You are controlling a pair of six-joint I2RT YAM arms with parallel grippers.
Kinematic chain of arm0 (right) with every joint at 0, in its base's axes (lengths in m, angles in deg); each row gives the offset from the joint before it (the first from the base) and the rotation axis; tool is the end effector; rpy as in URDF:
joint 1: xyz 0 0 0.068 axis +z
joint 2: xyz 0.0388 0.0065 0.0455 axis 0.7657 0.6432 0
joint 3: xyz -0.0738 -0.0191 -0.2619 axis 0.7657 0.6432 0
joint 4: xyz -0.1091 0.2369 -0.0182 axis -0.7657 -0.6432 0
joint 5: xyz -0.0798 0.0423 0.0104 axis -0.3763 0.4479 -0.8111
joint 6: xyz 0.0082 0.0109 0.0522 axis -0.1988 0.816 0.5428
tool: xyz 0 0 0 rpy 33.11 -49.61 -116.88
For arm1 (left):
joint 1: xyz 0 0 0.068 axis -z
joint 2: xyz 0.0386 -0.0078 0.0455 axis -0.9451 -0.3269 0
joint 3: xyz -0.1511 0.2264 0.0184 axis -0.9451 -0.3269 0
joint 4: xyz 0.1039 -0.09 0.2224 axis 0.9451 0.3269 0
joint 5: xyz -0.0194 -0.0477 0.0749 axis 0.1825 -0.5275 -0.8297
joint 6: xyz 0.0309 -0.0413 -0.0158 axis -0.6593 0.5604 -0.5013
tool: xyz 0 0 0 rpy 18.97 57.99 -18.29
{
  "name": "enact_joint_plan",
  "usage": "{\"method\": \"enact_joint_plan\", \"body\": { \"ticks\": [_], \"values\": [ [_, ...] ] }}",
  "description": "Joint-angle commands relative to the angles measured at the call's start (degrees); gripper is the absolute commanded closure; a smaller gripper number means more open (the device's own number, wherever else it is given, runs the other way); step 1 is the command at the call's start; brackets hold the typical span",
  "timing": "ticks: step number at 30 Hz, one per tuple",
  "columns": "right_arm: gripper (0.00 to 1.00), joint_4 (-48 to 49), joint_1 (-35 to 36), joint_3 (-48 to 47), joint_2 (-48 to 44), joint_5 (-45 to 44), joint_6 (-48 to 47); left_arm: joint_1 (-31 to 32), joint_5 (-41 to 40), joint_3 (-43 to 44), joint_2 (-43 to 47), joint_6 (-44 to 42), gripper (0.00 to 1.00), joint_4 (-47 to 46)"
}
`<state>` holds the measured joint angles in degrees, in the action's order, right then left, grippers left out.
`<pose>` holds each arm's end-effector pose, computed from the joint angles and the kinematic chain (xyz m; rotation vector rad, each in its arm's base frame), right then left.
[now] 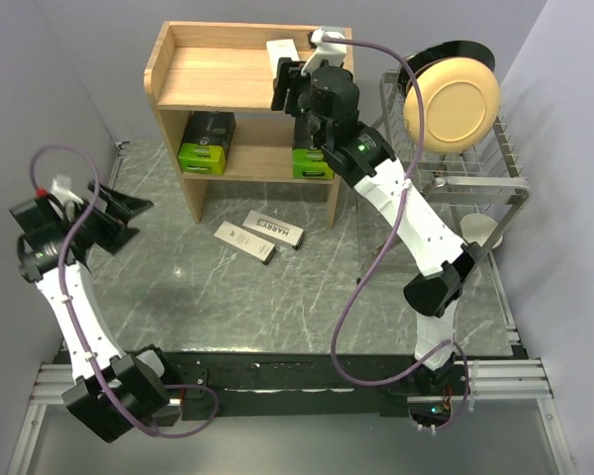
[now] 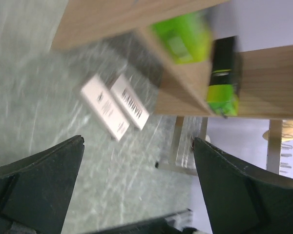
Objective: Place and organize the shaving razors onto the shelf
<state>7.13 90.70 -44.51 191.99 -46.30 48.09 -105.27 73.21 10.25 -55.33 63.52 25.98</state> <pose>0.3241 0.2597 0.5206 -0.0868 1.5179 0.3633 0.1841 0.0942 0.3540 -0.8189 1.9561 -0.9141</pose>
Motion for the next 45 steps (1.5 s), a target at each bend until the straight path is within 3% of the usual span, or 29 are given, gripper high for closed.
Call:
{"method": "enact_joint_plan", "body": {
  "ticks": [1, 6, 8, 11, 12, 14, 15, 16, 17, 21, 25, 31, 45],
  "values": [
    [0.22, 6.3, -0.04, -3.92, -2.7, -0.89, -2.93, 1.56, -1.49, 13.33, -1.31, -3.3, 0.01, 0.05],
    [0.2, 6.74, 0.58, -4.36, -5.42, -1.5, -2.93, 3.4, 5.17, 30.63, -8.67, -2.24, 0.01, -4.59],
    [0.2, 7.62, 1.36, -3.75, -6.83, -2.2, -3.55, 7.79, 6.06, 39.83, -11.41, -4.17, 0.07, -6.71],
    [0.2, 9.89, 1.54, 0.28, -10.96, -2.12, -5.39, 14.12, 5.63, 46.9, -15.81, -5.84, 0.34, -10.31],
    [0.2, 10.6, 1.54, 1.61, -13.32, -2.55, -6.7, 15.87, 4.93, 47.44, -17.21, -6.28, 0.55, -11.28],
    [0.2, 15.06, 1.37, 8.69, -16.31, -2.47, -7.68, 20.88, 4.57, 48.5, -18.53, -6.72, 0.77, -14.27],
    [0.2, 17.36, 1.46, 12.31, -20.25, -1.86, -11.42, 22.64, 3.44, 49.03, -20.37, -6.55, 0.96, -14.8],
    [0.2, 18.94, 1.46, 16.08, -22.2, -1.25, -12.5, 25.96, 2.29, 50.95, -21.34, -6.63, 0.99, -14.98],
    [0.21, 22.35, 1.46, 22.3, -23.87, -0.89, -13.3, 27.74, 0.89, 52.18, -22.57, -7.16, 0.99, -14.29],
    [0.22, 19.49, 1.37, 28.94, -29.06, -1.94, -12.52, 36.96, -7.98, 61.67, -31.69, -11.64, 0.99, -10.68],
    [0.21, 16.06, 1.28, 37.97, -33.72, -0.81, -13.39, 46.1, -24.47, 70.63, -39.18, -12.7, 0.99, -9.8],
    [0.2, 14.22, -1.61, 44.06, -38.39, -2.03, -16.38, 50.43, -40.93, 77.15, -49.29, -11.21, 0.99, -9.62],
    [0.2, 11.49, -11.55, 51.09, -41.91, -0.98, -11.46, 57.1, -40.43, 82.43, -60.37, -10.59, 0.99, -14.1]
  ]
}}
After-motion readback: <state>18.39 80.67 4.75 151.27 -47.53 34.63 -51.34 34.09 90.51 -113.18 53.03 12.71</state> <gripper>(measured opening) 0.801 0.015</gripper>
